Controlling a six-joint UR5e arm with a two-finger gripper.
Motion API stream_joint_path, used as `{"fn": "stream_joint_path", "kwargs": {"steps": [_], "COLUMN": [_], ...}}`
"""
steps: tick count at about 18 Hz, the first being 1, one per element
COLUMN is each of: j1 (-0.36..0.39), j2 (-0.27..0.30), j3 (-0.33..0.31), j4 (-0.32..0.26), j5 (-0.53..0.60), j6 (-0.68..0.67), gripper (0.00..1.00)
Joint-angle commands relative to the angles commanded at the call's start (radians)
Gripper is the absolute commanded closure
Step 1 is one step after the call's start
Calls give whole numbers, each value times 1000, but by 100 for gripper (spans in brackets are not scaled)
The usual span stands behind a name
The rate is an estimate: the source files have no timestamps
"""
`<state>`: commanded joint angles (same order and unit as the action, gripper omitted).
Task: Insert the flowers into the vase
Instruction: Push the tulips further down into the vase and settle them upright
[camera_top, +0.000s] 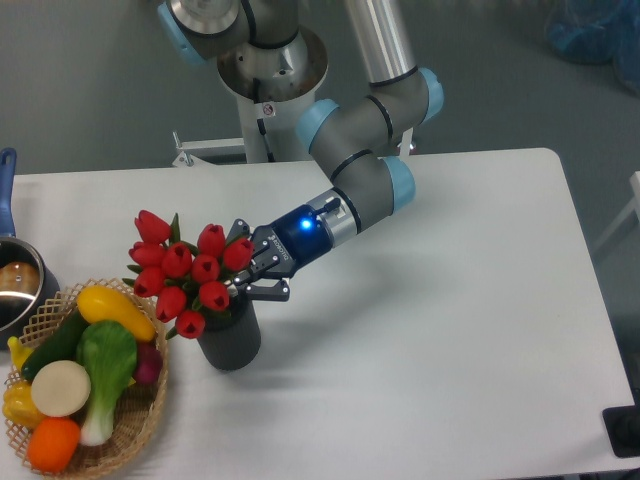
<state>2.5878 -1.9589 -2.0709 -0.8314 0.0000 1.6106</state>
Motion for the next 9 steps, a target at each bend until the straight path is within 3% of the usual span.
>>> {"fn": "stream_joint_path", "kwargs": {"steps": [6, 9], "j1": [3, 5], "j2": [0, 2], "j3": [-14, -17], "j4": [0, 0], "j5": [2, 0], "j6": [17, 25], "gripper": [79, 72]}}
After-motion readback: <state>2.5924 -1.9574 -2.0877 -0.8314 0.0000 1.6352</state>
